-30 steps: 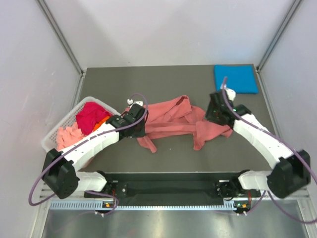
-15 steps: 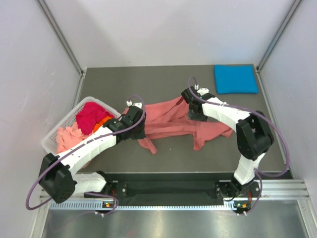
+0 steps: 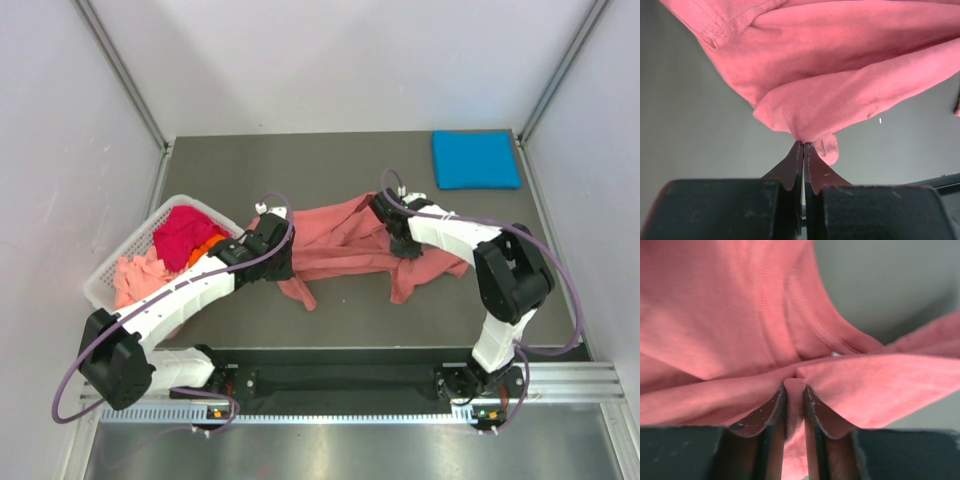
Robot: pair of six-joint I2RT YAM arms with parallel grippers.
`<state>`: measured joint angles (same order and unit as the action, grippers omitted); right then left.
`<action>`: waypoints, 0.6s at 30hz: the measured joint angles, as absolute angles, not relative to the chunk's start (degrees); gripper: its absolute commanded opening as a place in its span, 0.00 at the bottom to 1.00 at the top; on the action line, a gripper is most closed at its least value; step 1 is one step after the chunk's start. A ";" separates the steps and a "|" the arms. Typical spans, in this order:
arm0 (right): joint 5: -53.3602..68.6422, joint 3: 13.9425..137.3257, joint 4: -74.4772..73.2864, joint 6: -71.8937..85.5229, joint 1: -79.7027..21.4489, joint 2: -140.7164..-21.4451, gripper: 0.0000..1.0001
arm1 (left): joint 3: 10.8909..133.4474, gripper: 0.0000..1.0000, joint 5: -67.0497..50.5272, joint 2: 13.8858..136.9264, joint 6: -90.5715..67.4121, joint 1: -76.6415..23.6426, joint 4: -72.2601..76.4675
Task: Fold and stack the t-shirts
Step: Flatten the tshirt out
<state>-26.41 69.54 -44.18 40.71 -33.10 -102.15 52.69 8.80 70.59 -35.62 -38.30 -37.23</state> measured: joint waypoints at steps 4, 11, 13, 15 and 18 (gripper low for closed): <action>-29.65 66.28 -44.91 41.25 -32.58 -97.54 0.22 | 52.69 0.00 9.21 70.63 -35.64 -38.30 -37.26; -34.74 53.76 -47.27 41.87 -28.42 -75.13 0.14 | 52.66 0.00 9.61 71.59 -36.10 -38.30 -37.21; -35.05 49.69 -47.55 42.35 -27.46 -70.50 0.05 | 52.49 0.00 9.26 71.88 -36.07 -38.30 -36.88; -35.05 45.80 -47.97 42.74 -26.37 -66.61 0.00 | 52.31 0.00 8.56 72.03 -36.03 -38.30 -36.75; -34.83 43.44 -49.30 43.03 -23.57 -62.59 0.00 | 52.40 0.00 8.23 73.06 -35.55 -38.30 -36.38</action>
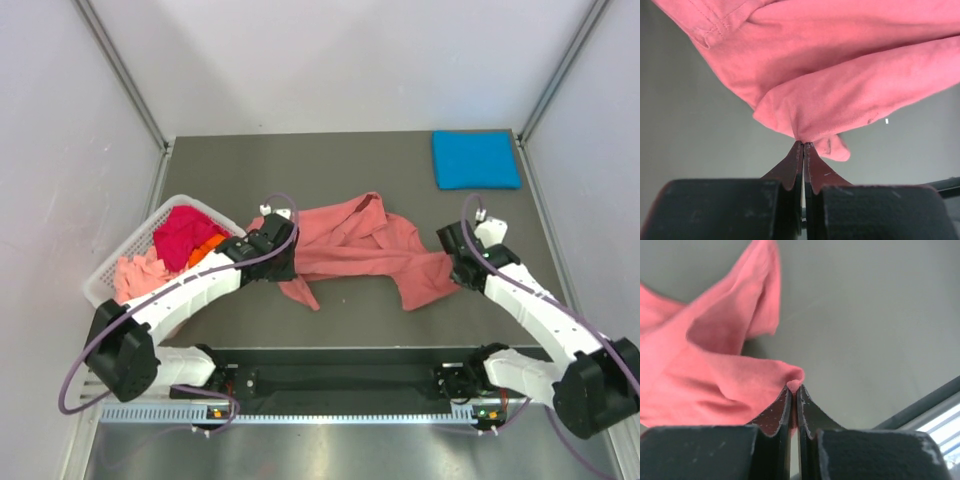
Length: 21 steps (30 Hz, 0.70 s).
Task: Fold and stack the t-shirts
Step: Flatten the tshirt out
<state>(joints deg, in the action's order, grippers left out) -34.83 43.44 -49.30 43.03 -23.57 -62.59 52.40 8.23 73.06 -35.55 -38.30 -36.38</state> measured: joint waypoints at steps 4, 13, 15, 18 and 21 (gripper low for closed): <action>-33.54 45.54 -50.28 42.02 -17.74 -57.71 0.00 | 55.88 0.00 9.63 77.41 -33.71 -38.26 -38.00; -31.03 85.27 -54.19 35.68 -7.51 -61.21 0.00 | 92.86 0.00 10.31 93.80 -23.59 -38.15 -45.23; -31.33 92.77 -55.42 34.48 -6.11 -61.36 0.00 | 99.42 0.00 7.90 96.27 -21.47 -38.15 -45.58; -31.20 98.04 -56.31 33.39 -5.65 -59.13 0.00 | 102.28 0.00 2.37 98.89 -18.98 -38.24 -45.58; -29.19 94.98 -57.06 32.86 -5.50 -54.87 0.00 | 101.25 0.00 -2.57 102.48 -17.43 -38.46 -45.69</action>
